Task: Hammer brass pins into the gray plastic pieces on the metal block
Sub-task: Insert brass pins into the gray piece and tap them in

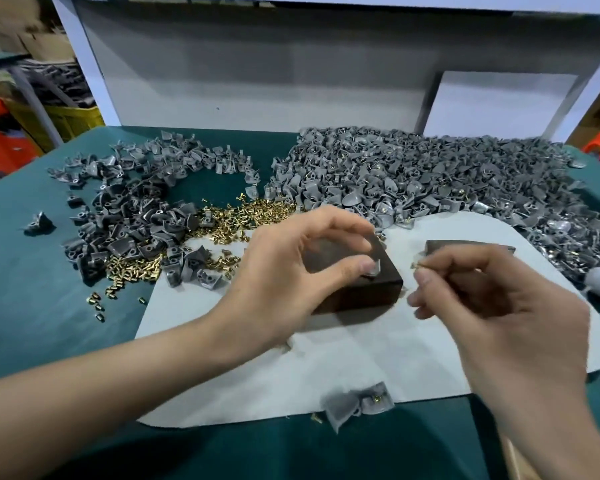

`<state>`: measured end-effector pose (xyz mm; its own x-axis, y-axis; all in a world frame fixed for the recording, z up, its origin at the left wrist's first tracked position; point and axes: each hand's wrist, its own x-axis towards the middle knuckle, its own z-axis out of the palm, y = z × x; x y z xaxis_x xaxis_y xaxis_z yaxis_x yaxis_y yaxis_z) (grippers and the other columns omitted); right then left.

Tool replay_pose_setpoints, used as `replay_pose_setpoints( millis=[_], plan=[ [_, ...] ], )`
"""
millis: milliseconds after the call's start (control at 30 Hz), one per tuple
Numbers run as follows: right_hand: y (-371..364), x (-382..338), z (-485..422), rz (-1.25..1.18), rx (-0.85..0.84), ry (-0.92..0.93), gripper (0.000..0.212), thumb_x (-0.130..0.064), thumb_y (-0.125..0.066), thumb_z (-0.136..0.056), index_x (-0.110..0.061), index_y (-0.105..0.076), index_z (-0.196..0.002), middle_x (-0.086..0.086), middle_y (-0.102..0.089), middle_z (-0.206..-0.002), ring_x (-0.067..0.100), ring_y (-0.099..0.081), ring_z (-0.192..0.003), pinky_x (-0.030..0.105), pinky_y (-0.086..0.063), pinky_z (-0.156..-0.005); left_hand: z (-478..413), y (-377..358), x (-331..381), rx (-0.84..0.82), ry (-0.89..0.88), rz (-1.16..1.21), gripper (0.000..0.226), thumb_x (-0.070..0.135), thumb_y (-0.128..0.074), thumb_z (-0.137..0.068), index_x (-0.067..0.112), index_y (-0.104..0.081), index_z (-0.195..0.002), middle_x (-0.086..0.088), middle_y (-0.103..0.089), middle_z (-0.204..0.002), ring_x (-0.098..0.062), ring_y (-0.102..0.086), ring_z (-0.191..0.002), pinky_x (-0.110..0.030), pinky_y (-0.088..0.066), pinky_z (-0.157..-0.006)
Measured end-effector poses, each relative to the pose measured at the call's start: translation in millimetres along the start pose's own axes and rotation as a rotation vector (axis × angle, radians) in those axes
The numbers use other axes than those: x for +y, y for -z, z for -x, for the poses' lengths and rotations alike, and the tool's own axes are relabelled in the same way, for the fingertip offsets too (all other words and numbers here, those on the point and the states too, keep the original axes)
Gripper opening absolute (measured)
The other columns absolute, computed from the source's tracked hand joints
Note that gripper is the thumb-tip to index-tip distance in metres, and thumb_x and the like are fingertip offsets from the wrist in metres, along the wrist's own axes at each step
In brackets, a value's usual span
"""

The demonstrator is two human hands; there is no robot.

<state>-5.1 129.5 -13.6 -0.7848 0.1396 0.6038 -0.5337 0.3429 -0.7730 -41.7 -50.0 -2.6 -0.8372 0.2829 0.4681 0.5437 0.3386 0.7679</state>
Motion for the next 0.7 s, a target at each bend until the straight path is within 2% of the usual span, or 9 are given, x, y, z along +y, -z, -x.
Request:
replay_pose_setpoints(
  millis=[67, 100, 200, 267, 333, 400, 500, 600, 700],
  plan=[
    [3, 8, -13, 0.073, -0.032, -0.048, 0.025, -0.006, -0.076, -0.075, -0.028, -0.065, -0.071, -0.007, -0.068, -0.065, 0.013, -0.066, -0.055, 0.031, -0.056, -0.056, -5, -1, -14, -0.03, -0.008, -0.359, 0.034, 0.04, -0.069, -0.082, 0.031, -0.063, -0.115, 0.023, -0.06, -0.103, -0.005, -0.051, -0.108, -0.034, -0.04, -0.099],
    [2, 11, -20, 0.112, -0.078, -0.064, 0.026, -0.002, -0.075, -0.076, -0.026, -0.065, -0.07, -0.007, -0.068, -0.064, 0.013, -0.066, -0.055, 0.034, -0.056, -0.057, -7, -4, -19, -0.054, 0.033, -0.422, 0.035, 0.043, -0.067, -0.085, 0.032, -0.062, -0.118, 0.024, -0.057, -0.105, -0.005, -0.045, -0.111, -0.038, -0.034, -0.102],
    [-7, 20, -37, 0.225, -0.251, -0.066, 0.02, -0.004, -0.071, -0.075, -0.023, -0.064, -0.069, -0.008, -0.065, -0.061, 0.014, -0.063, -0.056, 0.043, -0.055, -0.061, -10, -12, -29, -0.031, 0.035, -0.425, 0.021, 0.039, -0.064, -0.089, 0.032, -0.067, -0.108, 0.021, -0.063, -0.108, -0.006, -0.045, -0.114, -0.039, -0.022, -0.107],
    [-13, 24, -44, 0.274, -0.335, -0.061, 0.015, -0.009, -0.07, -0.072, -0.021, -0.064, -0.068, -0.006, -0.063, -0.058, 0.017, -0.061, -0.057, 0.045, -0.053, -0.063, -10, -14, -31, 0.014, 0.006, -0.389, 0.011, 0.036, -0.065, -0.088, 0.03, -0.07, -0.096, 0.019, -0.067, -0.104, -0.007, -0.048, -0.112, -0.042, -0.021, -0.109],
    [-16, 27, -47, 0.298, -0.383, -0.065, 0.009, -0.014, -0.069, -0.071, -0.021, -0.064, -0.067, -0.004, -0.064, -0.059, 0.019, -0.061, -0.058, 0.046, -0.052, -0.062, -8, -15, -34, 0.046, -0.003, -0.347, 0.012, 0.038, -0.063, -0.085, 0.028, -0.07, -0.089, 0.019, -0.068, -0.097, -0.006, -0.051, -0.108, -0.041, -0.023, -0.108],
    [-17, 28, -50, 0.314, -0.429, -0.076, 0.005, -0.02, -0.069, -0.069, -0.022, -0.065, -0.067, -0.003, -0.064, -0.059, 0.018, -0.06, -0.058, 0.043, -0.05, -0.058, -7, -17, -36, 0.081, -0.006, -0.314, 0.01, 0.036, -0.061, -0.083, 0.028, -0.067, -0.084, 0.018, -0.068, -0.092, -0.003, -0.052, -0.102, -0.039, -0.025, -0.108],
    [-20, 28, -53, 0.279, -0.497, -0.097, 0.005, -0.02, -0.069, -0.067, -0.022, -0.065, -0.065, -0.002, -0.065, -0.06, 0.012, -0.059, -0.057, 0.026, -0.046, -0.056, -5, -19, -38, 0.136, -0.022, -0.281, 0.003, 0.031, -0.061, -0.084, 0.028, -0.061, -0.083, 0.018, -0.064, -0.084, 0.003, -0.051, -0.088, -0.033, -0.028, -0.105],
    [-23, 29, -54, 0.243, -0.517, -0.12, 0.002, -0.022, -0.068, -0.064, -0.023, -0.066, -0.063, -0.004, -0.066, -0.061, 0.008, -0.055, -0.055, 0.015, -0.04, -0.053, -4, -20, -41, 0.165, -0.048, -0.211, 0.013, 0.024, -0.062, -0.088, 0.033, -0.052, -0.091, 0.018, -0.064, -0.083, 0.001, -0.058, -0.088, -0.03, -0.029, -0.102],
    [-23, 33, -52, 0.115, -0.52, -0.178, 0.008, -0.021, -0.075, -0.067, -0.02, -0.068, -0.065, 0.0, -0.064, -0.064, 0.004, -0.052, -0.056, 0.021, -0.041, -0.059, -2, -20, -43, 0.165, -0.102, -0.202, 0.012, 0.024, -0.059, -0.092, 0.034, -0.053, -0.093, 0.017, -0.061, -0.087, -0.004, -0.056, -0.087, -0.028, -0.028, -0.099]
  ],
)
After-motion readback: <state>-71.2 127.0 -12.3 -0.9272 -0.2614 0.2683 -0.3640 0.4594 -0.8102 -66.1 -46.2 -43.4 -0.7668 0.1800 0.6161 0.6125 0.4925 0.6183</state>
